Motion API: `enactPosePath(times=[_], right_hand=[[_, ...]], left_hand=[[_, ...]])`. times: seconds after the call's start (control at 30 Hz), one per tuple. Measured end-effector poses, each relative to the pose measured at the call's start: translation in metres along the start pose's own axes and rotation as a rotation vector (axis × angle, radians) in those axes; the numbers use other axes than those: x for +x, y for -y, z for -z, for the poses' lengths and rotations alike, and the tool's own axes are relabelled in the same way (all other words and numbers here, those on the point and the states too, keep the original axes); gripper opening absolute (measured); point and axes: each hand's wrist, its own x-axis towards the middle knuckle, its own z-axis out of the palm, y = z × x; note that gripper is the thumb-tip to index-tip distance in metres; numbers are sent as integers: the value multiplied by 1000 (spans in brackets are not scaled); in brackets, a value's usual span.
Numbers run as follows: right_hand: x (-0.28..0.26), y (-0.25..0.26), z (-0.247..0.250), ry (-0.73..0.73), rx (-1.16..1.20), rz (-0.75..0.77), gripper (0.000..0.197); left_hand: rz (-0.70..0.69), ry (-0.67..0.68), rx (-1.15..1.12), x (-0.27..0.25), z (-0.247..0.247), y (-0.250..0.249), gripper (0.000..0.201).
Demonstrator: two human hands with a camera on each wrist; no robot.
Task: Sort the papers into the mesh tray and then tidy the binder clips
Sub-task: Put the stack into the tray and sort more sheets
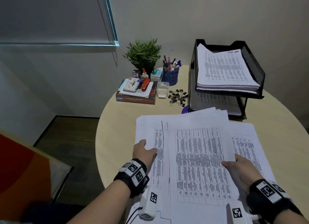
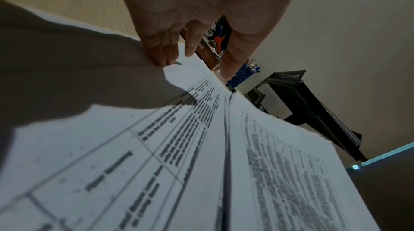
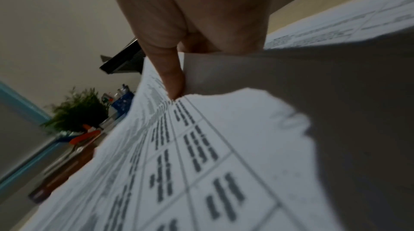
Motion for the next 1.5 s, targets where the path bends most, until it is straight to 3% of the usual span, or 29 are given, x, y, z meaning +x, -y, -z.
enactPosePath(times=[0.17, 0.27, 0.4, 0.5, 0.57, 0.6, 0.7, 0.77, 0.9, 0.97, 1.1, 1.2, 1.27, 1.33, 1.43, 1.5], right_hand=[[-3, -3, -9, -55, -38, 37, 11], [-5, -4, -22, -30, -36, 52, 12], [-5, 0, -35, 61, 56, 31, 21], [-1, 0, -41, 62, 103, 39, 39], [2, 0, -40, 53, 194, 24, 49], [3, 0, -38, 68, 244, 12, 52], [2, -1, -31, 157, 371, -19, 50], [1, -1, -26, 177, 384, -9, 47], [-3, 13, -21, 233, 394, 55, 43], [-3, 22, -20, 256, 402, 89, 40], [-12, 51, -17, 301, 455, 176, 30], [-23, 81, -16, 289, 432, 333, 80], [-30, 102, -17, 226, 429, 465, 85], [-34, 119, -17, 168, 473, 571, 81], [-37, 129, -16, 104, 482, 668, 82], [-39, 129, -20, 107, 463, 674, 64]], left_hand=[[46, 31, 89, -2, -4, -11, 69], [74, 90, 17, -3, -5, -16, 66], [96, 163, -41, -2, -7, -24, 31], [121, 183, -176, -4, -8, -23, 39], [158, 221, -224, -5, -7, -19, 8], [168, 221, -245, -6, -6, -19, 5], [142, 154, -193, -5, -4, -16, 54], [65, 130, -290, -8, -3, -16, 70], [75, 221, -547, -7, -3, -20, 81], [91, 300, -591, -8, -1, -25, 67], [-87, 306, -652, -17, 13, -52, 32], [-275, 284, -731, -28, 31, -83, 25], [-389, 245, -735, -31, 43, -104, 32], [-490, 201, -702, -30, 54, -119, 55], [-592, 208, -748, -28, 63, -127, 57], [-583, 227, -730, -27, 61, -125, 60]])
